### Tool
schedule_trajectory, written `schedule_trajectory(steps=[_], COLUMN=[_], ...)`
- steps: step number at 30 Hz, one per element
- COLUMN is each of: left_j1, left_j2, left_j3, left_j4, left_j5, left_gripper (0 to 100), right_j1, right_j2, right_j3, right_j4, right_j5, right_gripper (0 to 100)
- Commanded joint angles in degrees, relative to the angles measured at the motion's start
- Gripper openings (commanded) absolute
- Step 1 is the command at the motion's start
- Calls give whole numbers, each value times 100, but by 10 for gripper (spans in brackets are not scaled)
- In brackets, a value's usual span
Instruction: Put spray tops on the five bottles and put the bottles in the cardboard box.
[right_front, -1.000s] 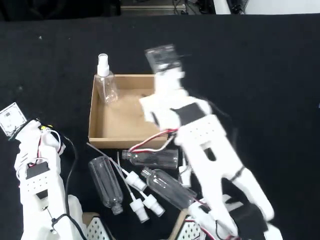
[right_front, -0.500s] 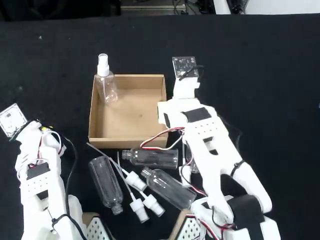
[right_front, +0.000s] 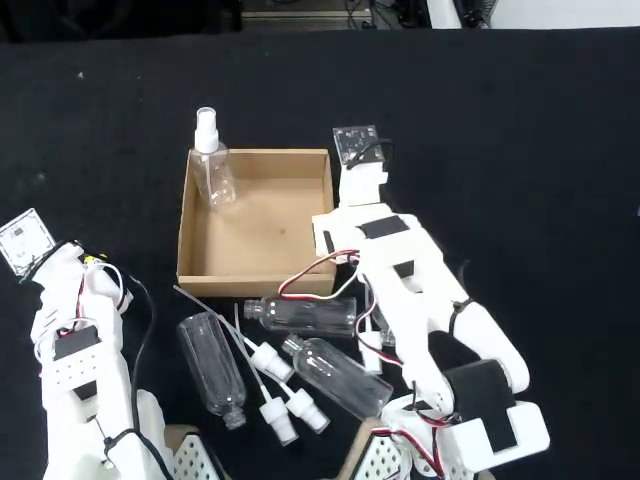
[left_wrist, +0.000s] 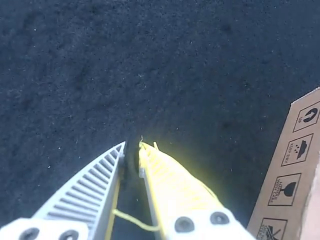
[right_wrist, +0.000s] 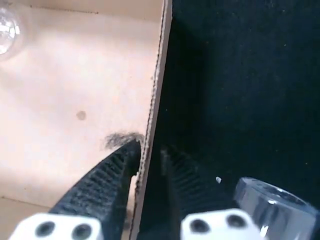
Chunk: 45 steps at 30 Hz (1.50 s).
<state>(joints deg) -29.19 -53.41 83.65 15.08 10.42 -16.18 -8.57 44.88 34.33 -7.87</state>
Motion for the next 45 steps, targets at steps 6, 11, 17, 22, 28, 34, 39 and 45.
schedule_trajectory(steps=[6,11,17,22,28,34,39,45], left_j1=[-48,-48,-48,-48,-48,-48,-48,-48], left_j2=[-123,-123,-123,-123,-123,-123,-123,-123], left_j3=[-66,-66,-66,-66,-66,-66,-66,-66], left_j4=[-141,-132,-114,-114,-114,-132,-141,-141], left_j5=[9,9,9,9,9,9,9,9], left_gripper=[30,30,32,32,32,32,32,33], right_j1=[378,651,624,466,396,369,255,88], right_j2=[-22,-48,-22,-48,-66,-75,-75,-75], right_j3=[-57,-57,-40,48,163,180,154,171], right_j4=[-97,-97,-97,-44,-9,167,352,352], right_j5=[53,53,53,9,0,-18,-158,-158], right_gripper=[16,18,25,63,12,10,10,10])
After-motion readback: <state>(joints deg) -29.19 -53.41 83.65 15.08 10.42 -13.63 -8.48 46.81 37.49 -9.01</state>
